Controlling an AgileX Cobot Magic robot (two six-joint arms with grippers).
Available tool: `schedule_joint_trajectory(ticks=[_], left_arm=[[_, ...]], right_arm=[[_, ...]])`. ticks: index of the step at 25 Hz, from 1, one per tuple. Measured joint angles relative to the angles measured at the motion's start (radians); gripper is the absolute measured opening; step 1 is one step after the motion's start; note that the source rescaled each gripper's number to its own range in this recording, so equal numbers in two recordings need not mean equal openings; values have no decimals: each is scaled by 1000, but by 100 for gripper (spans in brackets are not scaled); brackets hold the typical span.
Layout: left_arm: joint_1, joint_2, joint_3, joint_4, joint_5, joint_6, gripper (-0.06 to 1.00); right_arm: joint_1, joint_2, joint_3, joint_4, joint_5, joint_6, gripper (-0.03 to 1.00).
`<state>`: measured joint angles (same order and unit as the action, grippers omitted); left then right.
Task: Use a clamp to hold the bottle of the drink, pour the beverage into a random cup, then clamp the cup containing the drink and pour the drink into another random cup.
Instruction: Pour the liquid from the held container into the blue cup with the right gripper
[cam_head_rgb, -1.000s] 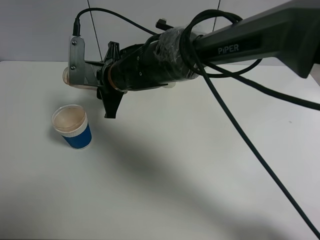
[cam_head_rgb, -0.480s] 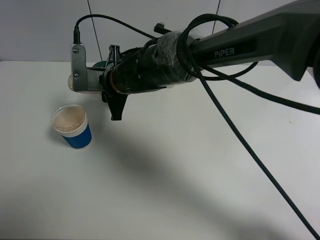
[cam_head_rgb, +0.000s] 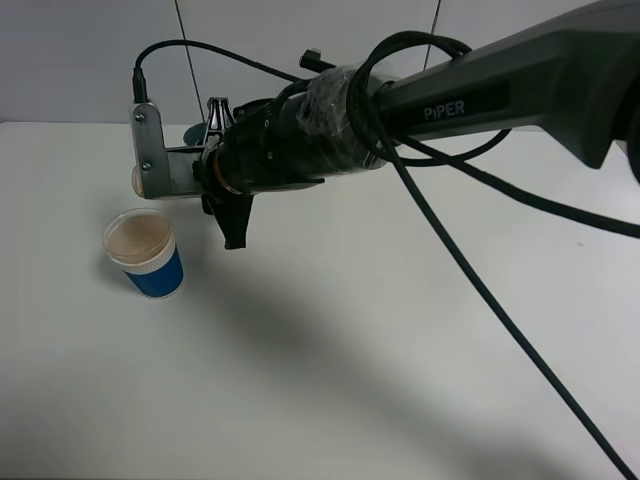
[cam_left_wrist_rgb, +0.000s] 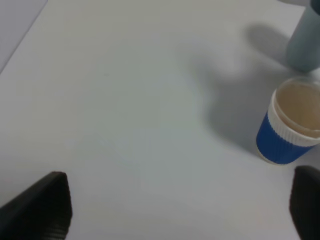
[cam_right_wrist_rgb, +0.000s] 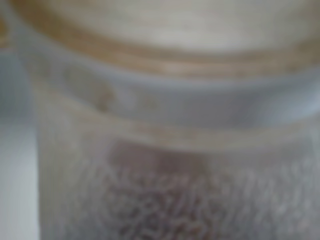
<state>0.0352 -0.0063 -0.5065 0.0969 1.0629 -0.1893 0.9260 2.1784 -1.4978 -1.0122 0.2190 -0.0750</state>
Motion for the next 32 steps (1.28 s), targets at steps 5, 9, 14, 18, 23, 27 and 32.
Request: schedule_joint_trajectory(ticks=[5, 9, 14, 18, 23, 27, 32], left_arm=[[0, 0, 0, 0, 0, 0, 62], [0, 0, 0, 0, 0, 0, 62], [0, 0, 0, 0, 0, 0, 62], [0, 0, 0, 0, 0, 0, 62], [0, 0, 0, 0, 0, 0, 62], [0, 0, 0, 0, 0, 0, 62], [0, 0, 0, 0, 0, 0, 62]], right_arm=[[0, 0, 0, 31, 36, -49, 1], [12, 0, -5, 37, 60, -62, 1], [31, 1, -42, 27, 84, -62, 1], [43, 1, -50, 21, 97, -62, 1], [50, 1, -50, -5, 125, -62, 1], [51, 1, -50, -25, 139, -62, 1], [57, 1, -50, -40, 159, -62, 1]])
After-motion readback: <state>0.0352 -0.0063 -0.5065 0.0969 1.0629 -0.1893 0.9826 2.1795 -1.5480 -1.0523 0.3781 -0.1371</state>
